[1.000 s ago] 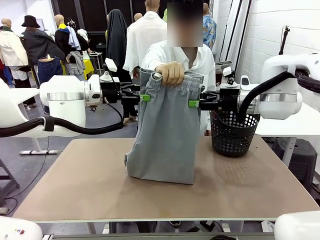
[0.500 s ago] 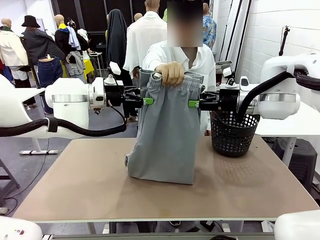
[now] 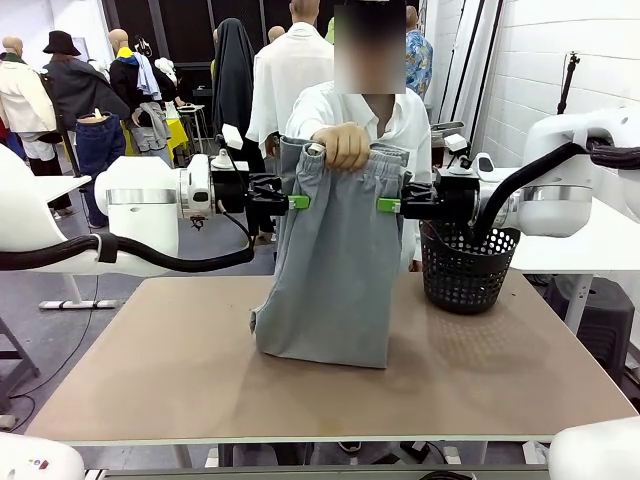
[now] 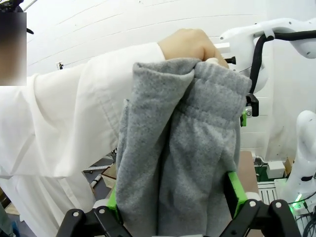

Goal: Fold the training pants.
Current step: Release the ends of the Training pants and then grab the overlapped ends.

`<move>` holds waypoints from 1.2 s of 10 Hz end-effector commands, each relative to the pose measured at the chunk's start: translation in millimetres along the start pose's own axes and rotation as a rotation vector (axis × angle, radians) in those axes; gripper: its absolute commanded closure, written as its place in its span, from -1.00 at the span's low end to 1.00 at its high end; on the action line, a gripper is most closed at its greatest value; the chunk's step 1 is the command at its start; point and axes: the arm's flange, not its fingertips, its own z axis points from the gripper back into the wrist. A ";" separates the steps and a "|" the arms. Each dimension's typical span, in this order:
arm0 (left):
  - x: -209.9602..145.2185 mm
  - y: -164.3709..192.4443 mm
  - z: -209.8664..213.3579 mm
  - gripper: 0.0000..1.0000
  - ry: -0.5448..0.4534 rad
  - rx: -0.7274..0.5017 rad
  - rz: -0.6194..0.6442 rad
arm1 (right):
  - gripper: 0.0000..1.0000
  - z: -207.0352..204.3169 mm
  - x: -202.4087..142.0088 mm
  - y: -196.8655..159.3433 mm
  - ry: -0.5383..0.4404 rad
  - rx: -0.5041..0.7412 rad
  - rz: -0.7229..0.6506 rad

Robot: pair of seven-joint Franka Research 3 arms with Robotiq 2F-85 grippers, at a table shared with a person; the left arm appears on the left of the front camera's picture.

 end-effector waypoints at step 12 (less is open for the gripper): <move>5.4 -6.4 -34.8 -1.00 0.010 -0.131 0.028 | -1.00 -29.8 6.1 -21.5 0.037 0.044 0.043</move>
